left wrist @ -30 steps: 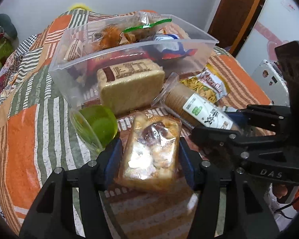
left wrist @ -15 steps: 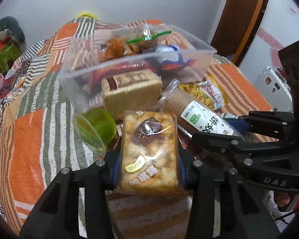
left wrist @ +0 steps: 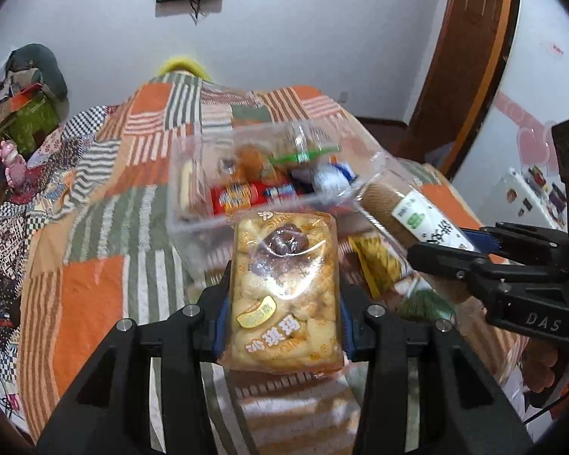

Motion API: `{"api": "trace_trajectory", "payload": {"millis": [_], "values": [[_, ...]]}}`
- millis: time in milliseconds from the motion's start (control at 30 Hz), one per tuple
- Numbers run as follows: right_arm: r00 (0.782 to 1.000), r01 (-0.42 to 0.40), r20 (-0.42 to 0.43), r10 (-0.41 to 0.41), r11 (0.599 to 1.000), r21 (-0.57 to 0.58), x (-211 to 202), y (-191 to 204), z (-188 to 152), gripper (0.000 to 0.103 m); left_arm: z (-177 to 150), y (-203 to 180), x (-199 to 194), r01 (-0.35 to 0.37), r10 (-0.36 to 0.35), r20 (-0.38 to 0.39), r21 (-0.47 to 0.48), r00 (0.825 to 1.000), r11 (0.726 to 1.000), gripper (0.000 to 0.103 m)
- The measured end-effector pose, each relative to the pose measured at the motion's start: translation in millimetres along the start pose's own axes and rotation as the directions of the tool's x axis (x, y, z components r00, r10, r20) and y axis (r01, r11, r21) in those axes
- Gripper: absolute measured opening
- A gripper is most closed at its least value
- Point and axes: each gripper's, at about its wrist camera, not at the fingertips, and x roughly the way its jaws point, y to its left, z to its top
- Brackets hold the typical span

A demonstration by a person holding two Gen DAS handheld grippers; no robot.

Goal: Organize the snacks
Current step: 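Carry the pastry bag and cracker roll into the clear box and open both grippers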

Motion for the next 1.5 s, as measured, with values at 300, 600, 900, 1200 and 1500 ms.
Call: {"api": "trace_trajectory", "payload": {"millis": [300, 600, 900, 1200, 1500], "values": [[0.995, 0.054, 0.080, -0.054, 0.999, 0.007, -3.2, -10.5, 38.1, 0.032, 42.6, 12.4, -3.4, -0.022, 0.024, 0.084, -0.018, 0.996, 1.000, 0.044], [0.988, 0.101, 0.116, -0.104, 0.994, 0.038, 7.6, -31.0, 67.7, 0.032, 71.1, 23.7, 19.6, -0.050, 0.052, 0.086, -0.030, 0.995, 0.998, 0.044], [0.988, 0.123, 0.086, -0.129, 0.990, 0.068, 37.4, -51.7, 81.7, 0.032, 80.0, 34.1, 60.8, -0.067, 0.069, 0.042, -0.032, 0.997, 0.997, 0.044], [0.991, 0.128, 0.035, -0.131, 0.988, 0.082, 67.7, -67.1, 87.5, 0.032, 83.0, 43.0, 91.1, -0.072, 0.071, -0.008, -0.043, 0.997, 0.997, 0.044], [0.992, 0.129, -0.007, -0.129, 0.988, 0.086, 80.7, -73.3, 81.1, 0.032, 81.6, 51.5, 107.8, -0.060, 0.055, -0.052, -0.102, 0.997, 0.993, 0.044]]}}
